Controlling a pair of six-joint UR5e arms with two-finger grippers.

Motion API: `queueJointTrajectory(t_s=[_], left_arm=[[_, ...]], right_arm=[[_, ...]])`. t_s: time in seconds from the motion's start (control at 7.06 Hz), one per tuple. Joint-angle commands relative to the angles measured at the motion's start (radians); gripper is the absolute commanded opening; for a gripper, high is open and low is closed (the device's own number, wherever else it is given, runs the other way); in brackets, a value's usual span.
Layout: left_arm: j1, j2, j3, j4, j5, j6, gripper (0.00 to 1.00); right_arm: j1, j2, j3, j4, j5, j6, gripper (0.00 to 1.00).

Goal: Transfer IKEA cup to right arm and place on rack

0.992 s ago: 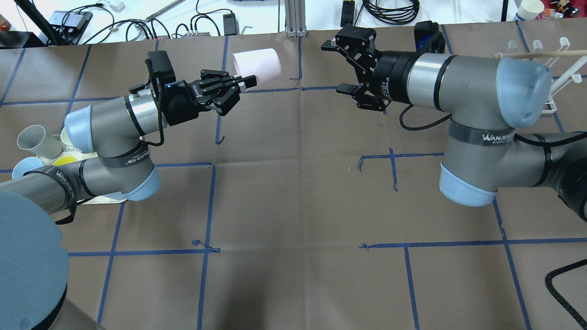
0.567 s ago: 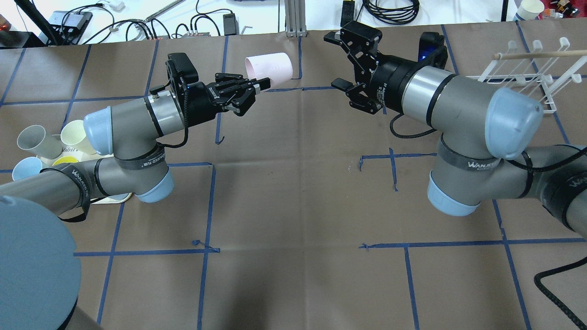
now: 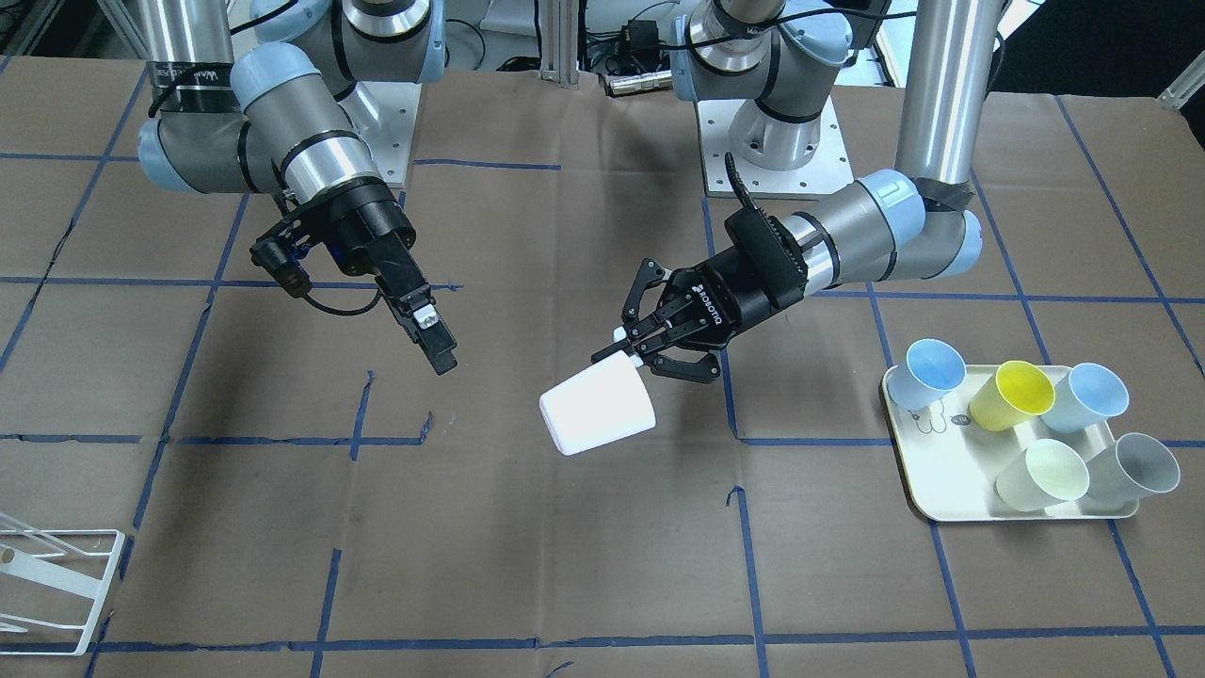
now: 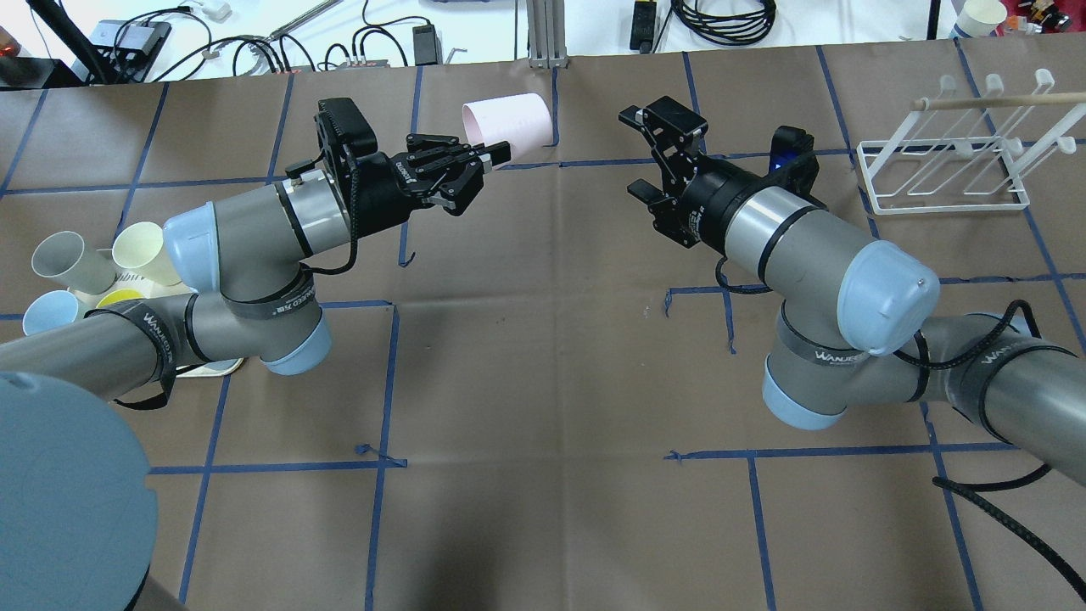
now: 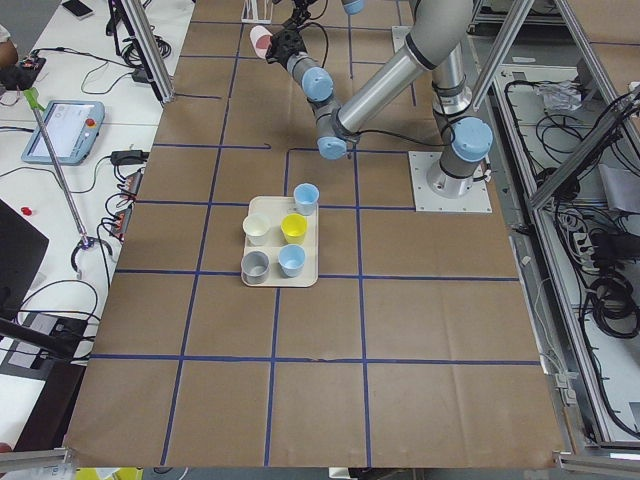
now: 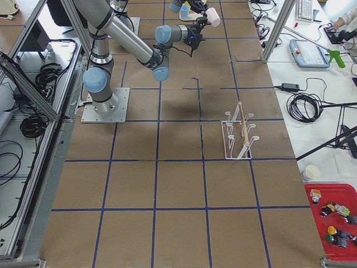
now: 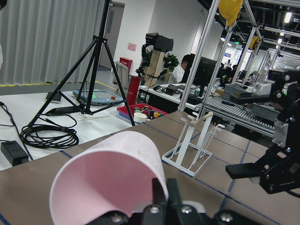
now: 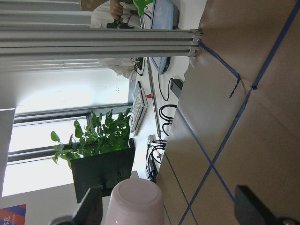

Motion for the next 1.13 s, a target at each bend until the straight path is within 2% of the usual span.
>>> queueJointTrajectory(t_s=[0.0, 0.28, 0.57, 0.99], left_arm=[[-0.01, 0.007, 0.001, 0.001, 0.005, -0.015, 0.0], [-0.022, 0.007, 0.001, 0.001, 0.006, -0.017, 0.0], [-0.034, 0.007, 0.001, 0.001, 0.034, -0.02, 0.0], [-0.037, 0.013, 0.001, 0.001, 0.035, -0.035, 0.0]], right_arm=[[0.048, 0.021, -0.003, 0.002, -0.013, 0.002, 1.0], [0.094, 0.027, -0.048, 0.0, -0.016, 0.014, 0.99], [0.117, 0.054, -0.099, -0.007, -0.015, 0.117, 0.99], [0.131, 0.149, -0.194, -0.007, -0.016, 0.125, 0.99]])
